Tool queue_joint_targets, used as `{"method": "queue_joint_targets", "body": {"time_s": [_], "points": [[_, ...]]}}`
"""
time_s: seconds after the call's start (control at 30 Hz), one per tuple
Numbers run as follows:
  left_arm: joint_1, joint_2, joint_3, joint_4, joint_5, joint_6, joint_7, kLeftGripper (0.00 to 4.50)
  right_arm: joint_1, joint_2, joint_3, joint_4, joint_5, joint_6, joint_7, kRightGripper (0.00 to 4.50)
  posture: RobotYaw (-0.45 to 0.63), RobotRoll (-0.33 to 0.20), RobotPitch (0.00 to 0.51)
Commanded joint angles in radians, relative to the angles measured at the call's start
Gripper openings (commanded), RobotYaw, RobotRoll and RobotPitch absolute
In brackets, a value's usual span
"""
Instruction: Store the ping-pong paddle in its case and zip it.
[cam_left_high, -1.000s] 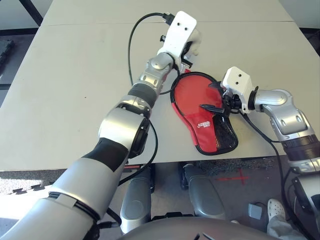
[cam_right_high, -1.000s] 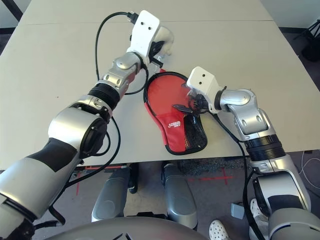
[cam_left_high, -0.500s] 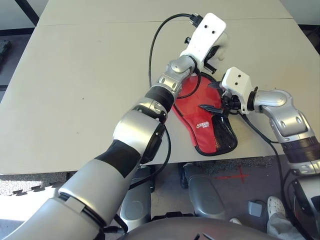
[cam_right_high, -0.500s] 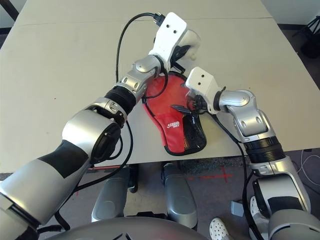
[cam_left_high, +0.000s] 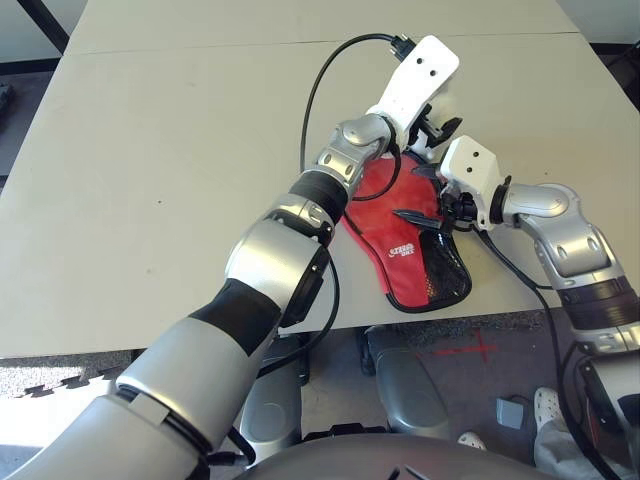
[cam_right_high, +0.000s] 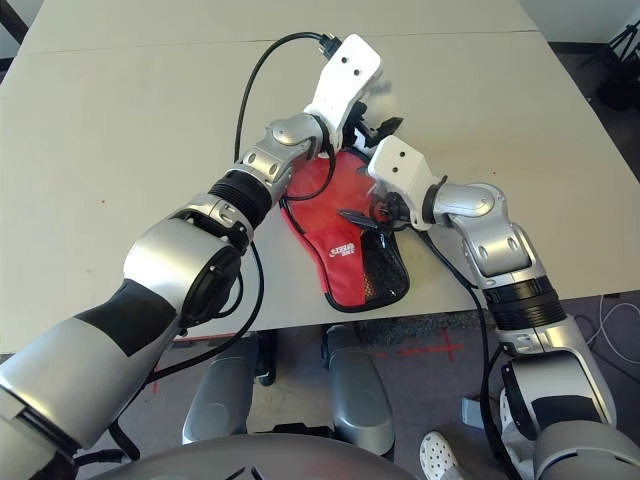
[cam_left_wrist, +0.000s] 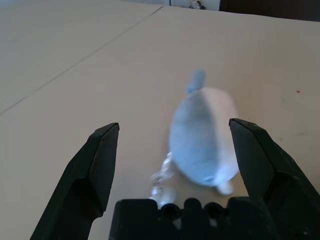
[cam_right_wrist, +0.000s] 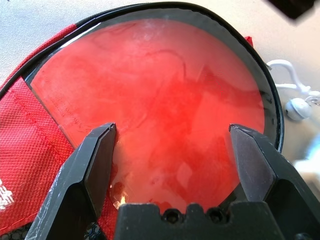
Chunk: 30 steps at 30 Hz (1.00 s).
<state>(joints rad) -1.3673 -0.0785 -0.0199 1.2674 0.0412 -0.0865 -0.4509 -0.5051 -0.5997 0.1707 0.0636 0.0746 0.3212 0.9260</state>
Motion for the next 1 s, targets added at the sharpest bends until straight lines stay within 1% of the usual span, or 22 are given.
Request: {"method": "queue_joint_targets", "body": {"time_s": [0.03,0.2,0.3,0.43,0.53,0.63,0.73,0.83,1.0], "points": [[-0.003,0.031,0.009,-0.012,0.000,0.002,-0.014,4.49,0.101,0.004,0.131,0.140,-0.079,0.086,0.019,4.50,-0.07,0.000,0.313],[0.021,0.080,0.010,-0.029,0.002,-0.008,-0.045,4.49,0.084,0.003,0.130,0.157,-0.082,0.081,0.025,4.50,-0.06,0.000,0.314],[0.066,0.125,0.004,-0.086,-0.006,-0.009,-0.118,4.49,0.078,-0.001,0.125,0.165,-0.082,0.079,0.027,4.50,-0.06,0.000,0.314],[0.187,0.178,-0.021,-0.279,-0.032,0.029,-0.282,4.49,0.072,-0.001,0.117,0.173,-0.080,0.082,0.026,4.50,-0.05,0.000,0.316],[0.329,0.224,-0.063,-0.525,-0.059,0.126,-0.402,4.49,0.065,0.000,0.109,0.182,-0.075,0.087,0.028,4.50,-0.05,0.000,0.318],[0.458,0.274,-0.114,-0.737,-0.067,0.205,-0.470,4.49,0.052,0.002,0.102,0.198,-0.071,0.090,0.029,4.50,-0.03,0.000,0.319],[0.561,0.300,-0.142,-0.918,-0.102,0.307,-0.503,4.49,0.030,0.004,0.096,0.223,-0.066,0.090,0.033,4.50,-0.02,0.000,0.316],[0.622,0.314,-0.176,-1.011,-0.101,0.362,-0.503,4.49,0.005,0.004,0.091,0.254,-0.063,0.085,0.038,4.50,-0.01,0.000,0.314],[0.674,0.316,-0.236,-1.012,-0.057,0.383,-0.449,4.49,-0.038,0.000,0.074,0.290,-0.053,0.086,0.048,4.50,-0.02,0.000,0.306]]}}
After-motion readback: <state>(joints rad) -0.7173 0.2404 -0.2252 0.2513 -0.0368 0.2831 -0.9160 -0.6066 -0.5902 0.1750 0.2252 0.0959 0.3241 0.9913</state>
